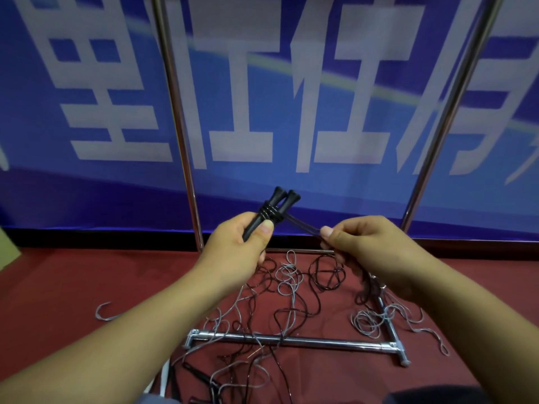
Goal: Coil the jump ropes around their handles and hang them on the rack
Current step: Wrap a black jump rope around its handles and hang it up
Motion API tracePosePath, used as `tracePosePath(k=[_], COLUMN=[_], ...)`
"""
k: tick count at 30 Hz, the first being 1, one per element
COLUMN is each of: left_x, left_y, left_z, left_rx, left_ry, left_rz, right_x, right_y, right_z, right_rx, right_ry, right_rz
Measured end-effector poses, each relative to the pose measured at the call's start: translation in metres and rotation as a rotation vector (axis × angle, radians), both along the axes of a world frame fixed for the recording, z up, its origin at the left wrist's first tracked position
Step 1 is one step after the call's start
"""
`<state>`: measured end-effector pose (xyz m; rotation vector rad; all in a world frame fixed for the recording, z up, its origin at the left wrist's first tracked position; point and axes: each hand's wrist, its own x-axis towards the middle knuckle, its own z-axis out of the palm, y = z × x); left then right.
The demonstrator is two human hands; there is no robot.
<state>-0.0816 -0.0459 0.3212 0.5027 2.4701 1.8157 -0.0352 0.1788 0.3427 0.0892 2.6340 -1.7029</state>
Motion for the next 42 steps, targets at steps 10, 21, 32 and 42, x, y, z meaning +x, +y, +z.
tracePosePath(k=[10, 21, 32, 42], left_x=[-0.008, -0.01, -0.016, -0.02], left_y=[0.009, 0.01, 0.005, 0.006], left_z=[-0.013, -0.012, -0.017, -0.012], left_rx=[-0.246, -0.362, -0.562, -0.459], left_ry=[0.144, 0.15, 0.054, 0.158], left_rz=[0.017, 0.073, 0.105, 0.221], right_x=[0.015, 0.027, 0.035, 0.033], right_y=[-0.023, -0.024, -0.032, -0.017], right_z=[-0.006, -0.003, 0.002, 0.016], right_rx=[0.126, 0.495, 0.839, 0.555], right_ry=[0.014, 0.152, 0.187, 0.081], right_rz=[0.183, 0.236, 0.223, -0.111])
